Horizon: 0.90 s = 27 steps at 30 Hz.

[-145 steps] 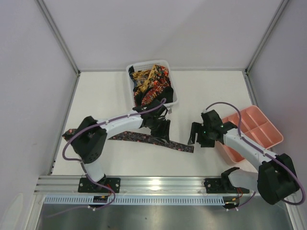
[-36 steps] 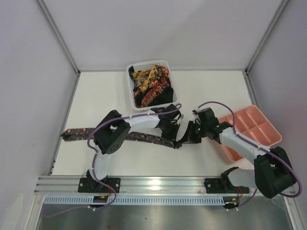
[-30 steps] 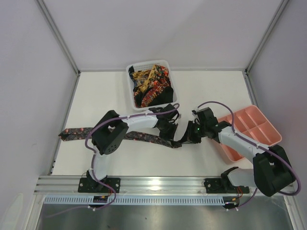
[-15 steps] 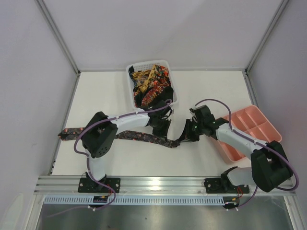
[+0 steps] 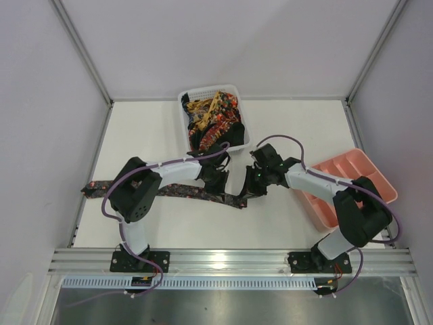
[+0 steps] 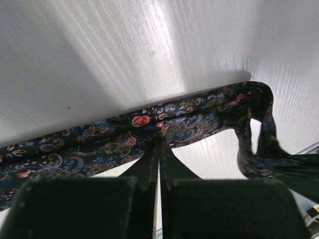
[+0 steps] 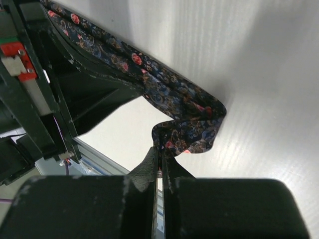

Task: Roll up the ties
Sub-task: Roll the tie

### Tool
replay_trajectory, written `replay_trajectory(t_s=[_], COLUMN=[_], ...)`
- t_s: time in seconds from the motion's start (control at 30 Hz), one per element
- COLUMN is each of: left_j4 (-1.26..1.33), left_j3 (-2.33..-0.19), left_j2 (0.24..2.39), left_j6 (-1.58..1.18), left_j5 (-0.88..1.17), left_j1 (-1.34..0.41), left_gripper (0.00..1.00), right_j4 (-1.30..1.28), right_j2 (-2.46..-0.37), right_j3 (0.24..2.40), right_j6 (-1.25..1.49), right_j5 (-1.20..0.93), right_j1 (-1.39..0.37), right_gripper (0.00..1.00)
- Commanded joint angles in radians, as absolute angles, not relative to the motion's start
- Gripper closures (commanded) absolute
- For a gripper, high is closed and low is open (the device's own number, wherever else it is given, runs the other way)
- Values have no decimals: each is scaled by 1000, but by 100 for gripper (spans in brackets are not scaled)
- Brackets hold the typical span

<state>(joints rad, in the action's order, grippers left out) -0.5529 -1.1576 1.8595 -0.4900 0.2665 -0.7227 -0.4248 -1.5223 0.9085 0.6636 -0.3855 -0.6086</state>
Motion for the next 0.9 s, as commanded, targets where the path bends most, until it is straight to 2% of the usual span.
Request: replay_trajectory(t_s=[0.0,0.43,0.6,0.63,0.73,0.87], left_j4=[-519,-502,-509,-517,-534,-541], left_j3=[-1146,-1112,-1109,-1111,-1112,-1114], left_j2=[1830,1807,1792,1787,1758,1720], left_j6=[-485,-497,-499,-499,-502,-515], left_j5=[255,267,272,268,278,301], left_j1=[-716,-713,-713,-715,-712,-696], left_gripper=[99,99,99,100,100,99], right_j4=[-399,-345,-339,-336,-311,-240], right_j2=[-1571,-1739,-1772,-1773,-1764,-1747], right_j3=[979,1069,1094,1094,1071,1028], right_j6=[689,677,664,660,666,672], right_j5=[-356,-353,-362,-371,-406,-472], right_j1=[-629,-660,-660,-661,-661,-660], right_gripper=[100,99,86,80,69,61])
